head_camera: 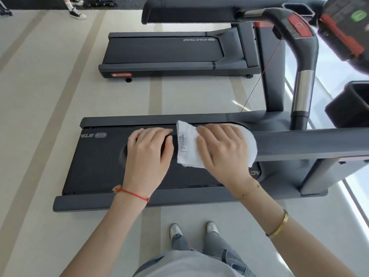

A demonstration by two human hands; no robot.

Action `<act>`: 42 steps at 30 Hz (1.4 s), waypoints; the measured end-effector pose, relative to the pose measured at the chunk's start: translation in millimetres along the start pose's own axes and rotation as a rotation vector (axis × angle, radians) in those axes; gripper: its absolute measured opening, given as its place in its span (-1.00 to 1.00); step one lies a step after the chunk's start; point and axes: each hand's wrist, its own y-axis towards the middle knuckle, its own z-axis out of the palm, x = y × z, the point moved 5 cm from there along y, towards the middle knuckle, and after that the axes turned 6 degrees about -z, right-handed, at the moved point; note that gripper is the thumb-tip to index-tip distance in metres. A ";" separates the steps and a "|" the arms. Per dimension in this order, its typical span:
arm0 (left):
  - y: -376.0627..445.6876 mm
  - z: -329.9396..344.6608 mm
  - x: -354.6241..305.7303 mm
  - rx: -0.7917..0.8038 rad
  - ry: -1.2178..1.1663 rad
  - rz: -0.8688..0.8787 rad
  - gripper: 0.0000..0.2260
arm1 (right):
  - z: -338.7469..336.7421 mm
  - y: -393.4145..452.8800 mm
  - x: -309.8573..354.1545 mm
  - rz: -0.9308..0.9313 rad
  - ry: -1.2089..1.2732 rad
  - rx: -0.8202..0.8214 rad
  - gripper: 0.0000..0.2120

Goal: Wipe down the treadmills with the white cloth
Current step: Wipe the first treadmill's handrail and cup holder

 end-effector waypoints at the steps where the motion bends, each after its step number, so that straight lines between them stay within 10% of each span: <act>1: 0.7 3.6 -6.7 0.002 0.016 0.000 -0.78 | -0.9 -1.1 -3.2 -0.043 0.005 0.001 -0.75; 31: 15.2 167.4 -314.1 0.085 -0.090 0.052 -0.82 | -128.9 -129.5 -340.7 -0.025 -0.062 -0.015 -0.70; 42: 14.8 184.1 -340.1 0.011 0.008 -0.040 -0.74 | -121.2 -107.5 -335.6 -0.033 -0.007 0.232 -0.60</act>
